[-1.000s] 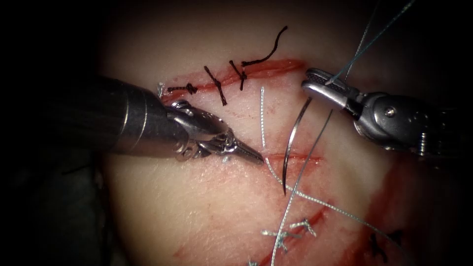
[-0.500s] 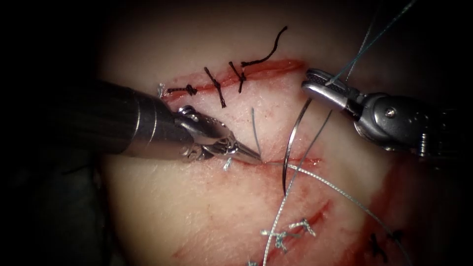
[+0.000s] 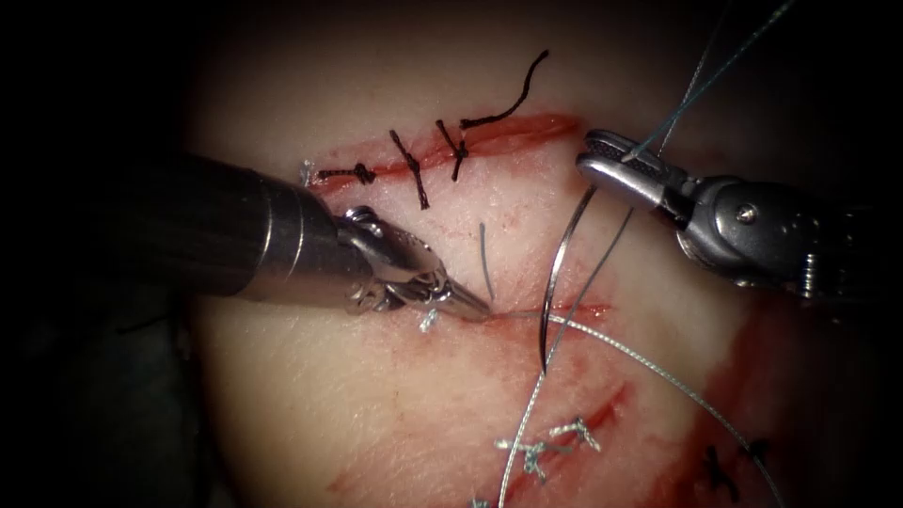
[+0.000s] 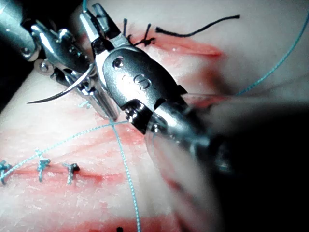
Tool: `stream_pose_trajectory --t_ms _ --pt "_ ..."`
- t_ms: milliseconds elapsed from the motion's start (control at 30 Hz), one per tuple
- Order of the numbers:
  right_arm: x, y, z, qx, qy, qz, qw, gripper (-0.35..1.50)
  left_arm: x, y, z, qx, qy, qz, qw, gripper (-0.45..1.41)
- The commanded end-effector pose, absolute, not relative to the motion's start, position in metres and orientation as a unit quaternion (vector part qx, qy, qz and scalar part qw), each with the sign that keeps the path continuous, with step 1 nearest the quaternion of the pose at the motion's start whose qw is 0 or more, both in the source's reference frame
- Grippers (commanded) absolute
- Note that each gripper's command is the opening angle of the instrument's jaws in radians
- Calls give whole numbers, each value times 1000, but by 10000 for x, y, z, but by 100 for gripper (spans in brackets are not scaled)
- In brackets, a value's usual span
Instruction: Wound Closure
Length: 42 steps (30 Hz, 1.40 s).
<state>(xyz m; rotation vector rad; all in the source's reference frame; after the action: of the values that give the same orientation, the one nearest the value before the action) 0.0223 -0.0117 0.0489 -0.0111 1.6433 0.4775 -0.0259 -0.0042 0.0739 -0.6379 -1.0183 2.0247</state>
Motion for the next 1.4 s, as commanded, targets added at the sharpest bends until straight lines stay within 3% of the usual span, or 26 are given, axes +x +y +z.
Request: stream_pose_trajectory --t_ms 33,467,867,1067,1400 --pt "235 -116 492 -4 728 200 656 -35 -265 -45 744 -247 -398 796 383 -45" --pt "264 -110 508 2 756 87 649 -35 -257 -44 767 -195 -420 787 407 -45" --pt "267 -92 527 -24 760 36 648 -35 -274 -8 788 -173 -548 717 396 -45" --pt "260 -88 541 -90 731 7 677 -35 -274 -15 776 -197 -619 642 407 -45" --pt "259 -98 555 -179 677 -18 714 -35 -267 -21 766 -208 -644 611 410 -45"
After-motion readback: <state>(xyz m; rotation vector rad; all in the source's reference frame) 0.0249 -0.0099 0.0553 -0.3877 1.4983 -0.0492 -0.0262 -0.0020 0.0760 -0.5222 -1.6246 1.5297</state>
